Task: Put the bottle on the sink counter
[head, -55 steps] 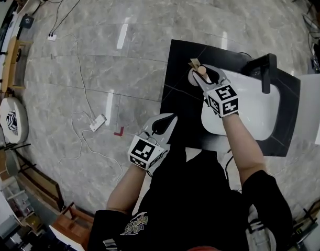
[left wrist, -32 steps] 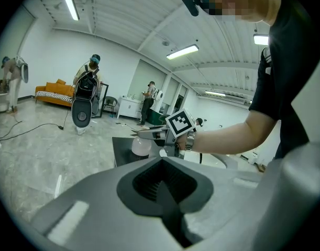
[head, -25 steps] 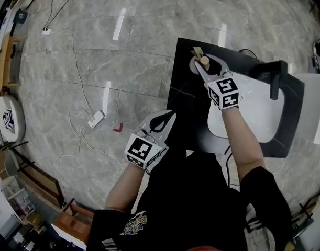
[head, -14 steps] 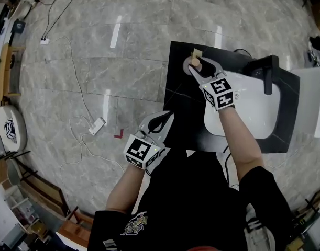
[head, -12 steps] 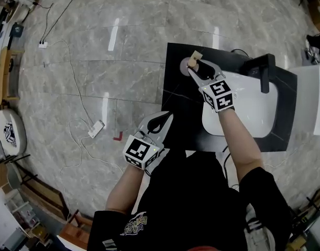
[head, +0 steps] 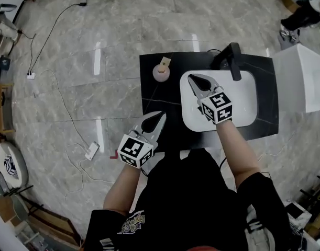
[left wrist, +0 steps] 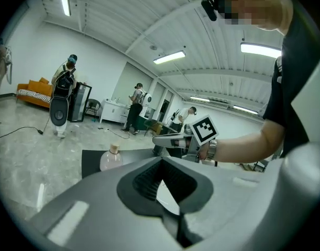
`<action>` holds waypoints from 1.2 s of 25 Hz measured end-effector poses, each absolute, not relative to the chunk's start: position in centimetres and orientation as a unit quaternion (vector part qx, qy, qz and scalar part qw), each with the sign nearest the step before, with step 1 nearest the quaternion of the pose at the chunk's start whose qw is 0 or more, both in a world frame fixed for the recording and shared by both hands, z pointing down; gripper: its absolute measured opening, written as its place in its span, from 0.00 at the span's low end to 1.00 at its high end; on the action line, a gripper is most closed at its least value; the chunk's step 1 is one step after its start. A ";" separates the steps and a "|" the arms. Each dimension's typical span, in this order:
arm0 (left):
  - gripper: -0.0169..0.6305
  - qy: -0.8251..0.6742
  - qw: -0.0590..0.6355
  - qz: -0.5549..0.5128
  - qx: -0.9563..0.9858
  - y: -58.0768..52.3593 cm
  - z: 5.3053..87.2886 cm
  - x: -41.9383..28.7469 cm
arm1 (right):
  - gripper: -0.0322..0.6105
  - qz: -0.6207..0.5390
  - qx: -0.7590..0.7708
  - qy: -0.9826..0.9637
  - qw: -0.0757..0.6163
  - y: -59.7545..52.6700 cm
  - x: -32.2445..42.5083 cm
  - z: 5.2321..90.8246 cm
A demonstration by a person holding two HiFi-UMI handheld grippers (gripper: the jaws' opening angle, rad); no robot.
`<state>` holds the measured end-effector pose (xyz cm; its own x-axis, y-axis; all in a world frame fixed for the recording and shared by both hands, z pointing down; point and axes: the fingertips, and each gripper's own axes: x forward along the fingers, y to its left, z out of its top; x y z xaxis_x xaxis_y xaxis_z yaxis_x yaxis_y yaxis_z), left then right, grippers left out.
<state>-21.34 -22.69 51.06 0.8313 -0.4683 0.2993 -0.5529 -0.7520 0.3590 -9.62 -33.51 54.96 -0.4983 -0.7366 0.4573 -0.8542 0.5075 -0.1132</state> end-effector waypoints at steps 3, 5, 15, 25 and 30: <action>0.03 -0.262 0.216 0.097 0.936 -22.5 50.5 -19.4 | 0.09 0.166 0.483 -0.844 0.166 -31.6 -7.0 52.9; 0.03 -0.254 0.210 0.100 0.939 -22.1 50.1 -18.1 | 0.09 0.172 0.492 -0.840 0.152 -30.1 -5.3 51.6; 0.03 -0.262 0.198 0.099 0.939 -19.4 47.9 -13.5 | 0.09 0.201 0.516 -0.828 0.083 -22.9 1.0 47.2; 0.03 -0.280 0.199 0.102 0.934 -15.7 47.2 -9.8 | 0.09 0.208 0.502 -0.836 0.082 -18.0 5.5 46.2; 0.03 -0.295 0.203 0.107 0.927 -14.1 47.4 -8.6 | 0.09 0.214 0.482 -0.846 0.079 -16.2 5.9 46.5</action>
<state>-8.63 -14.11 47.42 0.8027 -0.5041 0.3187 -0.5913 -0.7428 0.3141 5.95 -16.21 46.46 -0.5230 -0.7812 0.3409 -0.8493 0.4439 -0.2859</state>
